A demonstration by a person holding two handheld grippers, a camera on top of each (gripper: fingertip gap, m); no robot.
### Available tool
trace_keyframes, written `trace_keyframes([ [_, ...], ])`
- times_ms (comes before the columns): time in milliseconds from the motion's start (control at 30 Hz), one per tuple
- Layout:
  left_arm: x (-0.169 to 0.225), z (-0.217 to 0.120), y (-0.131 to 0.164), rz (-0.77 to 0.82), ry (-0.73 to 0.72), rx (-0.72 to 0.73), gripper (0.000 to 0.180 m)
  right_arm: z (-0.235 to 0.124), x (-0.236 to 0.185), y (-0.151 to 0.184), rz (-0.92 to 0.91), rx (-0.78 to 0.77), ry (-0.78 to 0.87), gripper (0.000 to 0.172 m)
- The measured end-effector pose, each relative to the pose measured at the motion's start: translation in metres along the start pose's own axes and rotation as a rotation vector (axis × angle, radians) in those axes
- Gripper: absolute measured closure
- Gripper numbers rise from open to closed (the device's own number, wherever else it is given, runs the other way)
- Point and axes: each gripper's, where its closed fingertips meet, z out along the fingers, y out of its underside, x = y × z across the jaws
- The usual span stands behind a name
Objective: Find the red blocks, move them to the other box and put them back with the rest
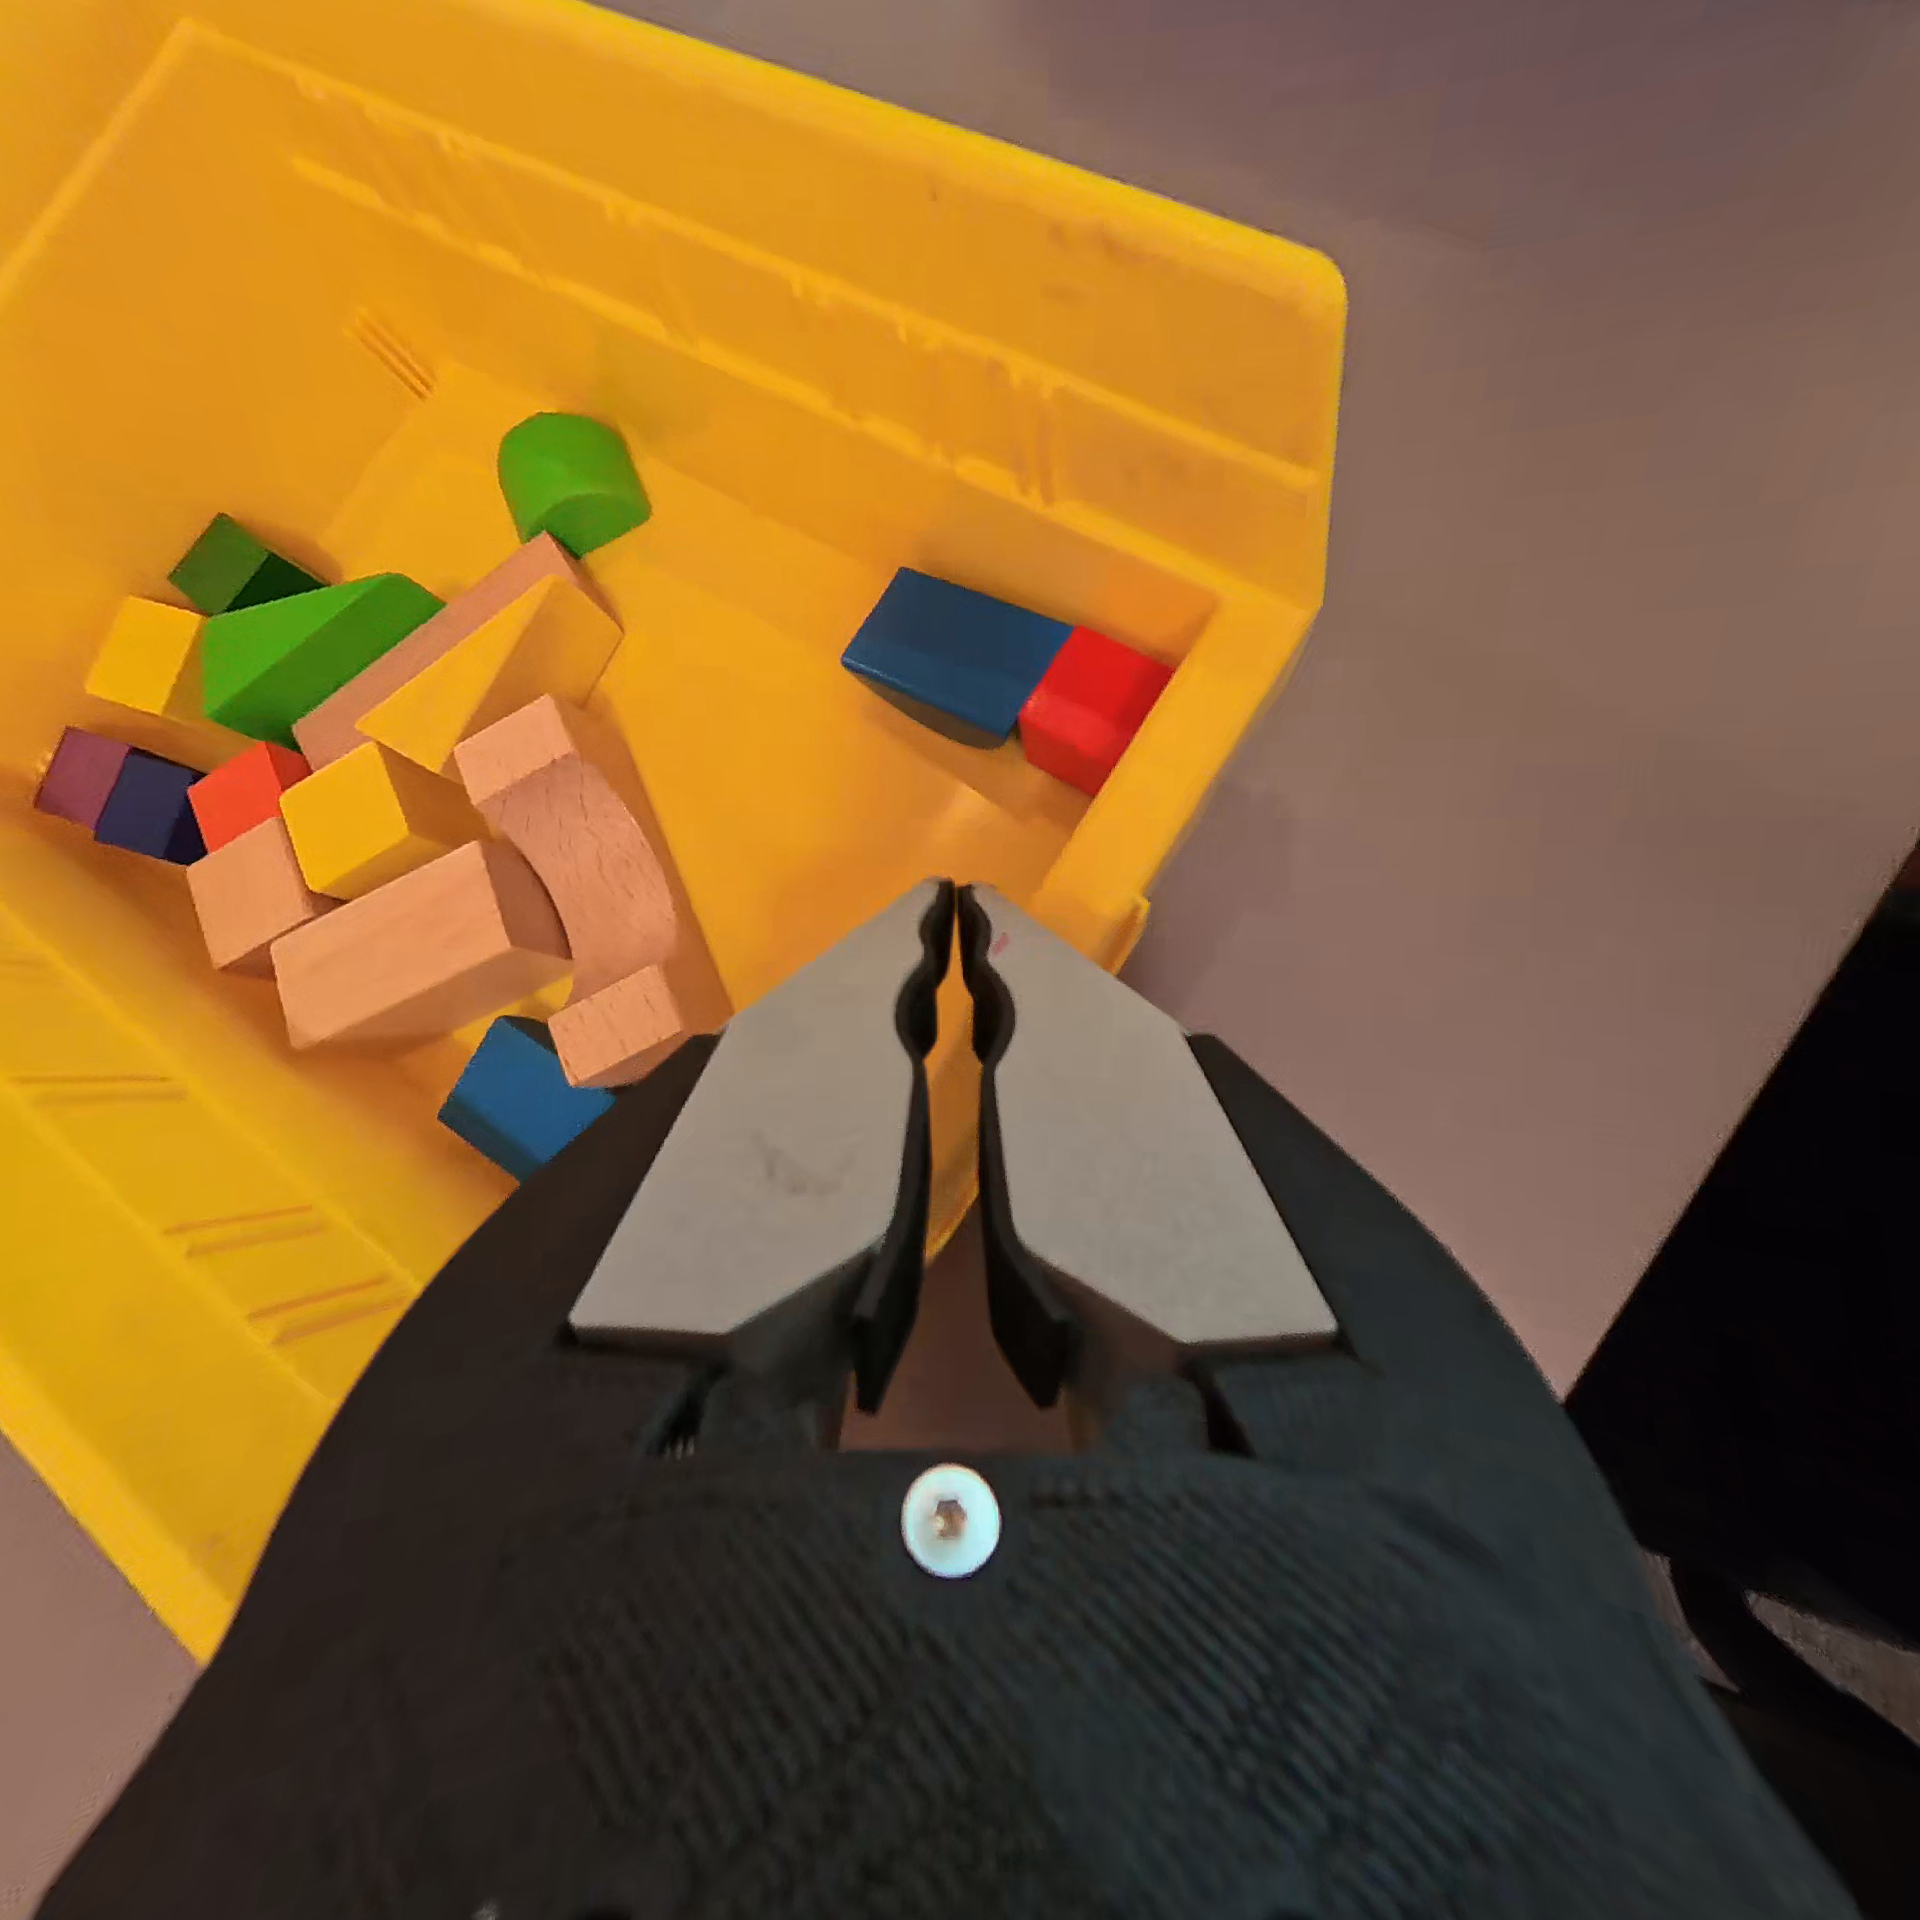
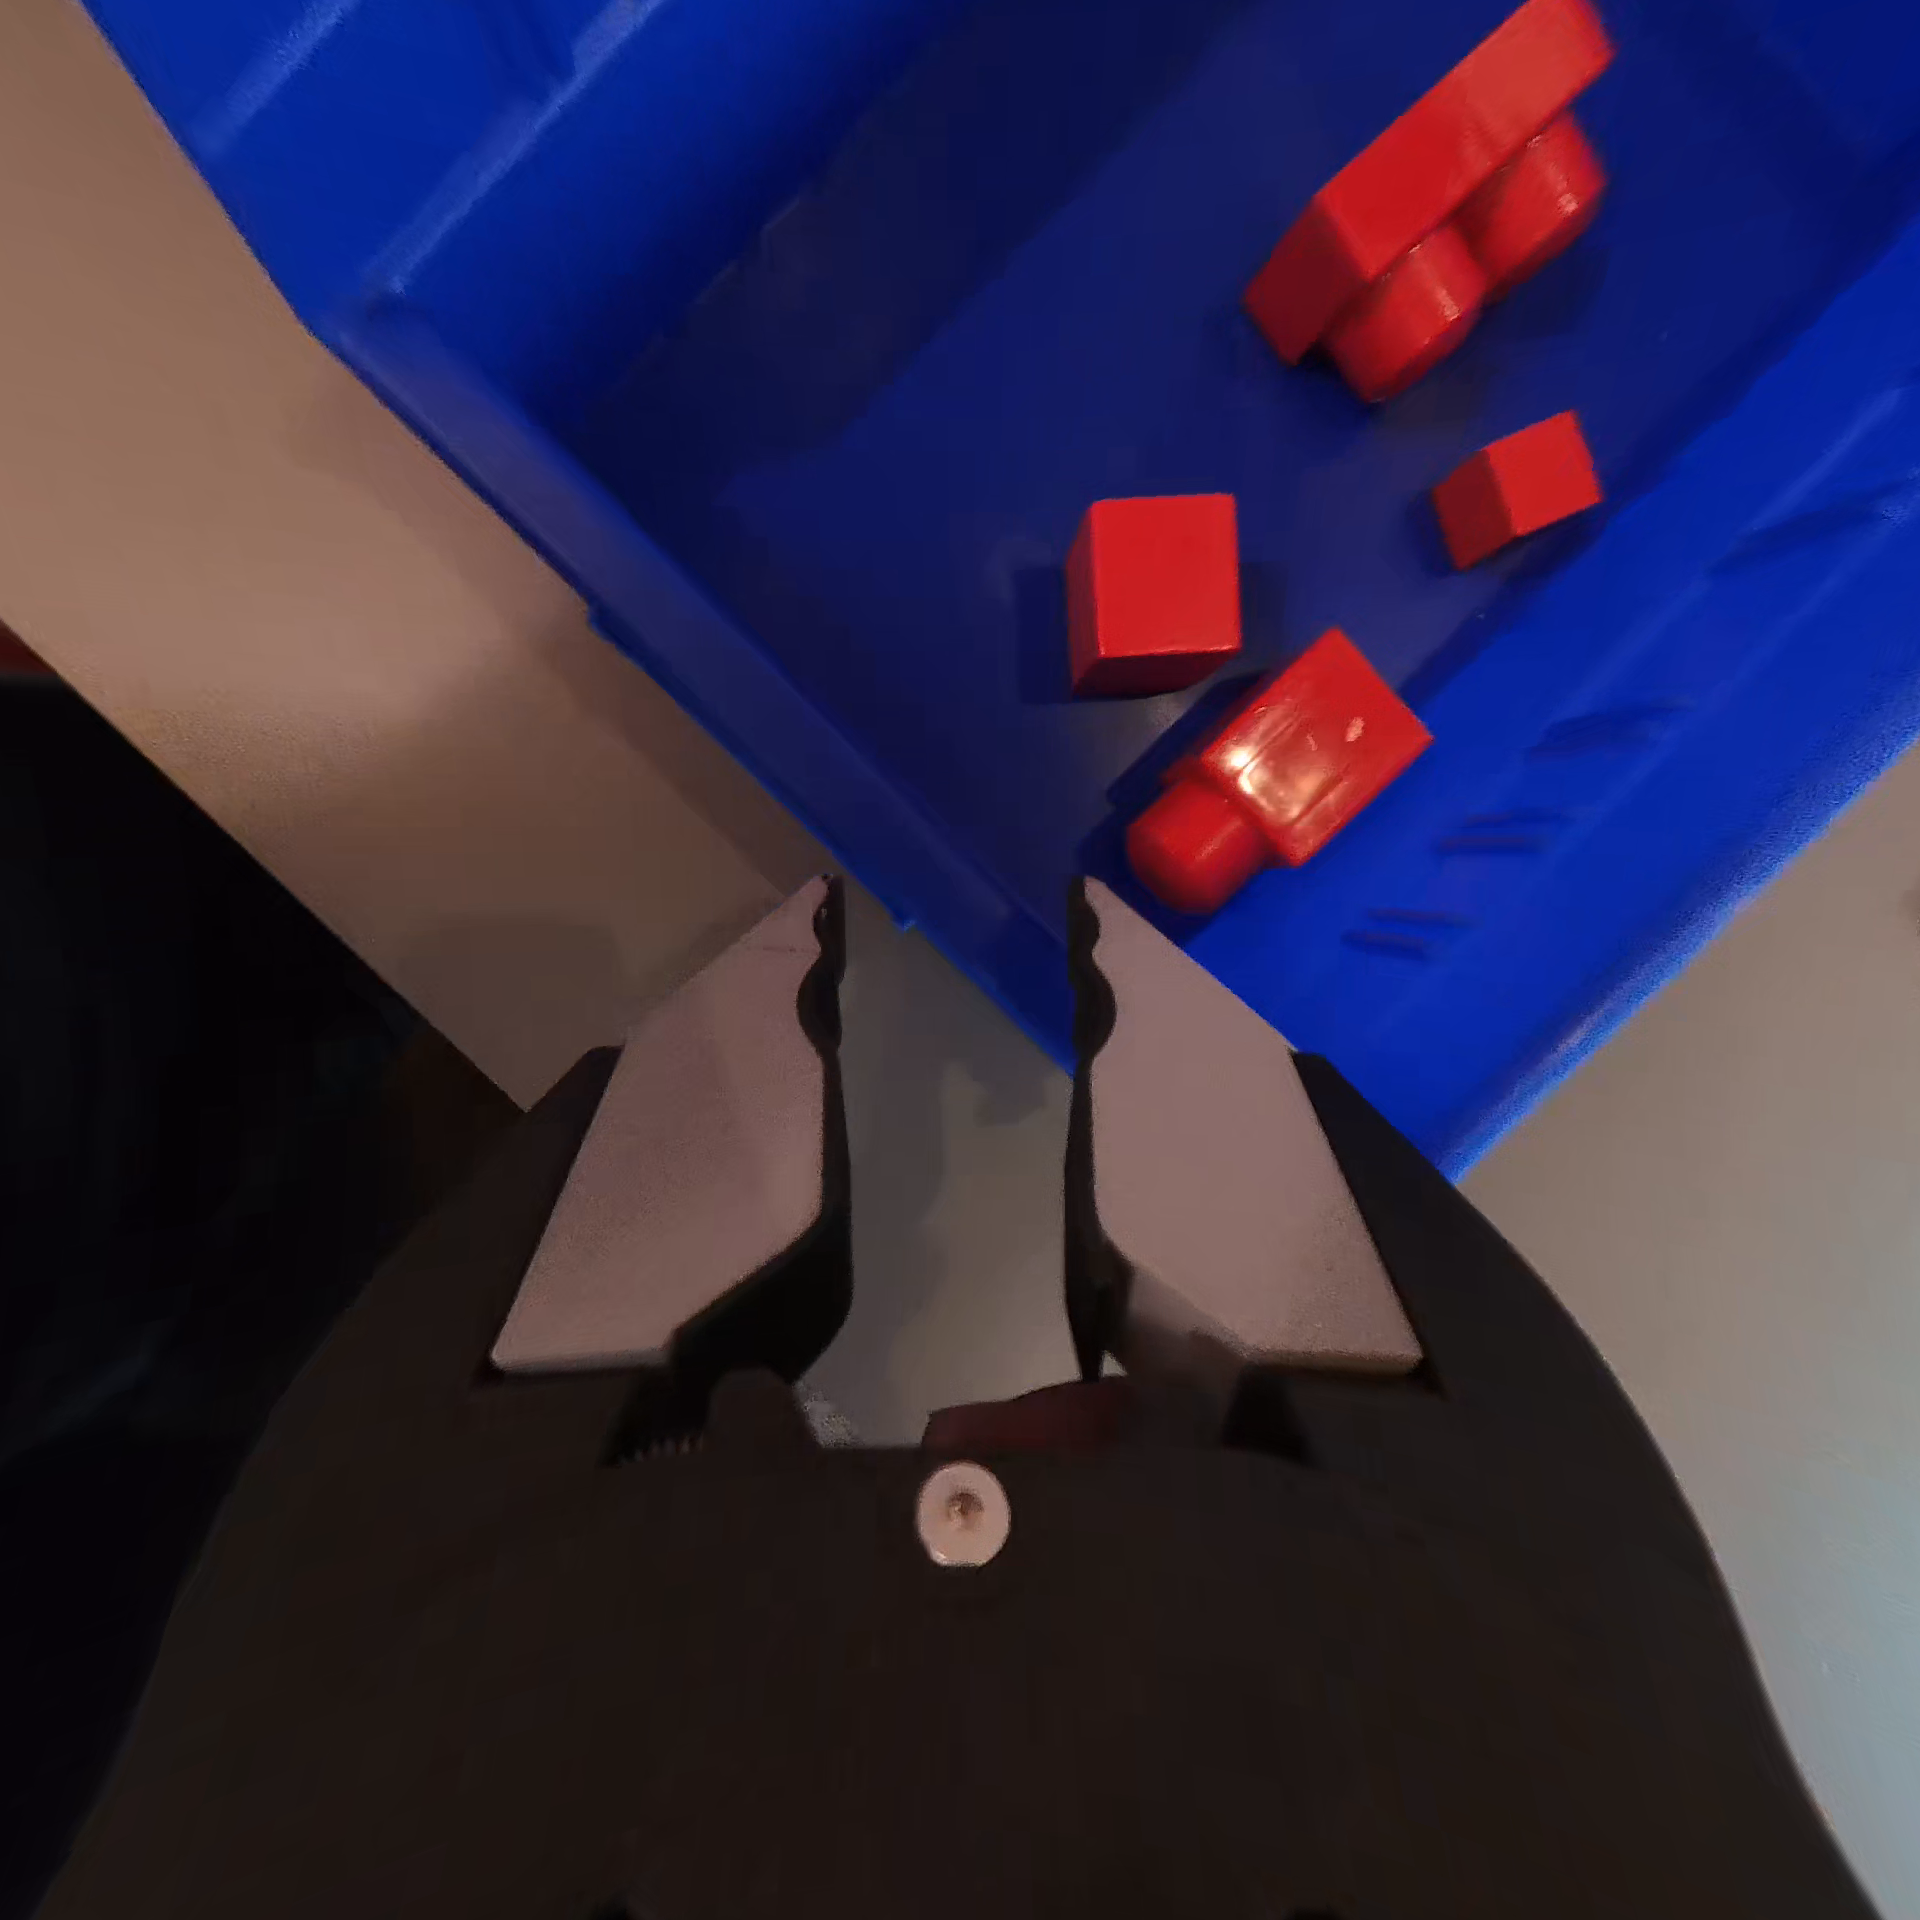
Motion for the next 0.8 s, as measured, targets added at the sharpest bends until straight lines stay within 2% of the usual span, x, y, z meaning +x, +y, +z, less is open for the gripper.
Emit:
trace_keyframes([
  [100, -0.009, -0.001, 0.005, -0.081, 0.004, 0.019, 0.175, 0.011, -0.008, -0.003, -0.043, -0.028, -0.068, 0.135],
  [133, -0.009, -0.003, 0.004, -0.104, 0.025, 0.038, 0.180, 0.014, -0.013, -0.006, -0.057, -0.027, -0.108, 0.137],
  [333, 0.031, -0.028, 0.008, -0.135, 0.321, 0.054, 0.180, 0.012, -0.023, -0.016, -0.137, 0.024, -0.213, 0.144],
  [400, 0.022, -0.031, 0.011, -0.132, 0.252, 0.049, 0.180, 0.007, -0.031, -0.023, -0.154, 0.076, -0.256, 0.141],
  [467, 0.009, -0.039, -0.002, -0.137, 0.204, 0.114, 0.180, 0.002, -0.037, -0.028, -0.184, 0.122, -0.276, 0.139],
  [533, 0.004, -0.045, -0.028, -0.143, 0.229, 0.203, 0.179, -0.002, -0.042, -0.035, -0.196, 0.166, -0.298, 0.140],
  [600, 0.002, -0.035, -0.049, -0.139, 0.258, 0.203, 0.172, -0.005, -0.043, -0.042, -0.190, 0.195, -0.300, 0.140],
  [667, 0.011, -0.018, -0.058, -0.044, 0.324, 0.123, 0.168, -0.008, -0.043, -0.048, -0.185, 0.216, -0.295, 0.139],
  [800, 0.014, 0.018, -0.056, 0.359, 0.379, -0.021, 0.171, -0.017, -0.052, -0.056, -0.214, 0.271, -0.313, 0.139],
])
